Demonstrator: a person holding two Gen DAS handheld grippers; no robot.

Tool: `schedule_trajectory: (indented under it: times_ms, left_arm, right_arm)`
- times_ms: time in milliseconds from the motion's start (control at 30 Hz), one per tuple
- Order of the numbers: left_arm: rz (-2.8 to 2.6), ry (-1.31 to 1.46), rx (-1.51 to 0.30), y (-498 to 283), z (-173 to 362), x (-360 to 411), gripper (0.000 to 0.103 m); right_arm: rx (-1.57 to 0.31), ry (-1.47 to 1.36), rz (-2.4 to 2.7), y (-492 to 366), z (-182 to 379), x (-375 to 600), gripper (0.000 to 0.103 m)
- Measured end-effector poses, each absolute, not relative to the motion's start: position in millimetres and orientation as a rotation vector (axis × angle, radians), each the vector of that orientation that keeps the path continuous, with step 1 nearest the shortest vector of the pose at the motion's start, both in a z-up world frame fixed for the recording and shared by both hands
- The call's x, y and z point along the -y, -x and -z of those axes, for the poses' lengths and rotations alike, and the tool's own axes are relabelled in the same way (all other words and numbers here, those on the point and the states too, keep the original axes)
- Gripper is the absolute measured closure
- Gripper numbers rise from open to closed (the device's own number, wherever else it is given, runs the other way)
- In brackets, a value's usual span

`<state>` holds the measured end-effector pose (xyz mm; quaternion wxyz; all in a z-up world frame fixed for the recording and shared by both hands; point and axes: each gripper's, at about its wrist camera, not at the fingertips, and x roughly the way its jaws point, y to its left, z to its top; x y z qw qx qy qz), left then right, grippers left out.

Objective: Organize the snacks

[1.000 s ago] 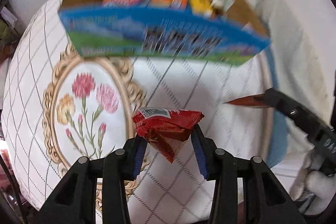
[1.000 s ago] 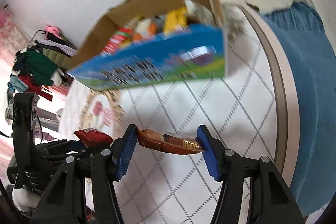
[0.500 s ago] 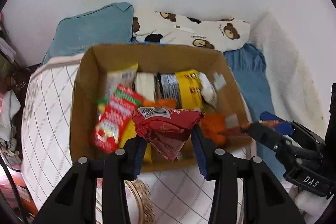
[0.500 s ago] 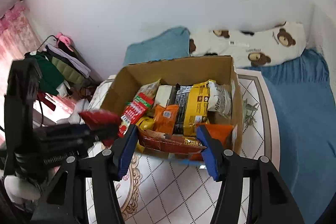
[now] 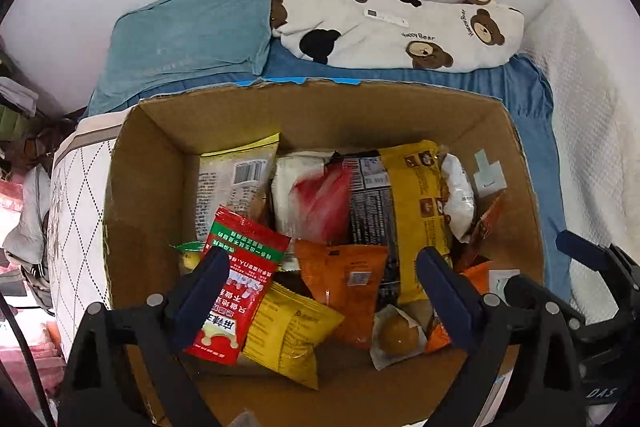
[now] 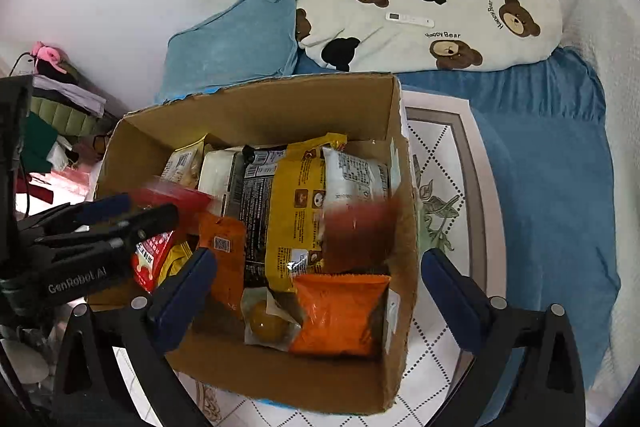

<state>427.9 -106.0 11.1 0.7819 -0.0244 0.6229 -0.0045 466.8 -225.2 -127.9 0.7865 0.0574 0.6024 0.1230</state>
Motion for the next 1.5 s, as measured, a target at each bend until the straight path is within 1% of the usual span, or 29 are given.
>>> schedule_trajectory:
  times_ms: [133, 400, 700, 1033, 1200, 1500]
  left_arm:
    - [-0.008, 0.072, -1.338, -420, -9, 98, 0.008]
    - [-0.085, 0.067, -1.283, -389, -9, 89, 0.008]
    - [-0.117, 0.062, -1.227, -367, -20, 84, 0.008]
    - [-0.143, 0.071, -1.103, -321, -56, 76, 0.008]
    - [-0.149, 0.067, -1.013, -278, -85, 77, 0.007]
    - [-0.132, 0.054, -0.904, -202, -128, 89, 0.007]
  right_arm:
    - [-1.3, -0.055, -0.248, -461, 136, 217, 0.0]
    - [-1.31, -0.038, -0.209, -448, 153, 210, 0.0]
    - [-1.273, -0.048, -0.18, -430, 145, 208, 0.0]
    - [-1.151, -0.037, -0.169, -394, 105, 207, 0.0]
    - [-1.065, -0.029, -0.182, -355, 76, 208, 0.0]
    - [-0.915, -0.021, -0.193, -267, 20, 210, 0.0]
